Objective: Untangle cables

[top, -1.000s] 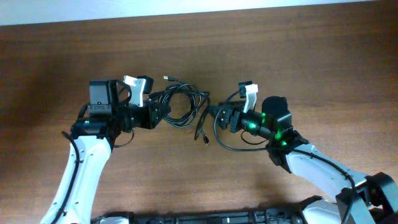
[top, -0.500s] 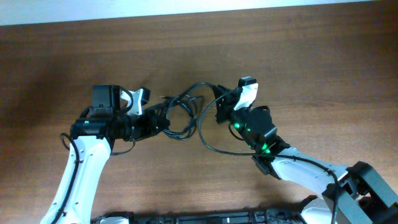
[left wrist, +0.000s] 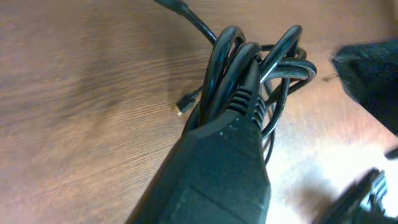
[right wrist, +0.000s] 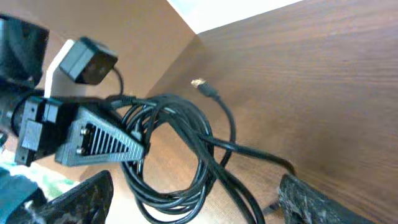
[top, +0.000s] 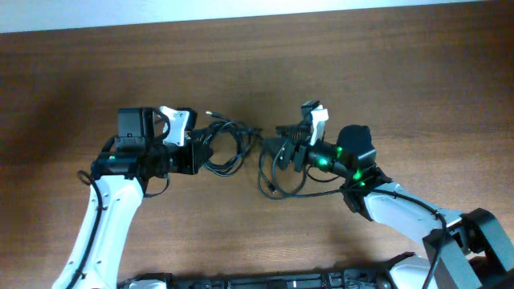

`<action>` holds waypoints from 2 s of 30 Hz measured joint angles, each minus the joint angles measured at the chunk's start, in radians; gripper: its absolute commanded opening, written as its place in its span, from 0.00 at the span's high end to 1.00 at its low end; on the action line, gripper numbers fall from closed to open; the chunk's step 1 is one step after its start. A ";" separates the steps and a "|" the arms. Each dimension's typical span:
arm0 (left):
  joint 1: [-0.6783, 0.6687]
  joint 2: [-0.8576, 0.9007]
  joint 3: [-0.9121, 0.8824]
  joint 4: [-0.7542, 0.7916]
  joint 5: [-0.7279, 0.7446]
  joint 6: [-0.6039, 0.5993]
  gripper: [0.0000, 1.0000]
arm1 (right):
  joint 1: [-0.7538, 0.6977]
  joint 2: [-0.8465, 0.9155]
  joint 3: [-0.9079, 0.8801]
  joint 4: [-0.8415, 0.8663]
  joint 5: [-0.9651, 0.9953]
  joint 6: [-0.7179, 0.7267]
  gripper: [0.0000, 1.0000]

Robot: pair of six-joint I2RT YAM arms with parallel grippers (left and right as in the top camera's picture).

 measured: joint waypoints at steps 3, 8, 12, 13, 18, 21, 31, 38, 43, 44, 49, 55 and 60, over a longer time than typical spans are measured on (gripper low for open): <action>0.000 0.000 0.000 0.000 0.147 0.158 1.00 | 0.084 -0.002 0.001 -0.050 -0.027 -0.066 0.31; -0.116 0.000 0.000 0.036 0.220 0.238 0.85 | 0.140 -0.003 0.000 -0.129 0.028 -0.101 0.96; -0.102 -0.002 -0.004 0.185 0.263 0.154 0.46 | 0.145 -0.005 0.001 -0.137 0.045 -0.048 0.96; -0.096 -0.002 -0.004 0.194 0.266 0.136 0.40 | 0.145 -0.005 0.001 -0.137 0.045 -0.045 0.96; -0.092 -0.002 -0.004 0.253 0.222 0.014 0.00 | 0.148 -0.005 0.001 -0.134 0.146 0.067 0.96; -0.093 -0.002 -0.004 0.276 0.191 -0.046 0.01 | 0.148 -0.005 0.001 -0.130 0.249 0.096 0.96; -0.055 -0.064 -0.003 0.227 -0.178 -0.307 0.01 | 0.148 -0.005 0.000 -0.129 0.366 0.238 0.96; -0.052 -0.200 0.001 0.049 -0.341 -0.412 0.01 | 0.148 -0.004 0.000 -0.101 0.394 0.666 0.96; -0.145 -0.142 0.001 0.113 -0.220 -0.427 0.01 | 0.148 -0.004 0.000 -0.026 0.363 0.750 0.96; -0.189 -0.124 0.001 0.166 -0.214 -0.436 0.01 | 0.148 -0.005 0.000 -0.026 0.360 0.753 0.96; -0.308 -0.027 0.000 0.299 -0.216 -0.451 0.39 | 0.148 -0.004 0.000 -0.024 0.290 0.758 0.96; -0.344 0.024 0.000 0.386 -0.223 -0.464 1.00 | 0.147 -0.004 0.000 -0.038 0.235 0.735 0.91; -0.250 0.024 -0.002 0.340 -0.177 -0.459 1.00 | 0.158 -0.006 0.017 -0.146 0.195 0.676 0.81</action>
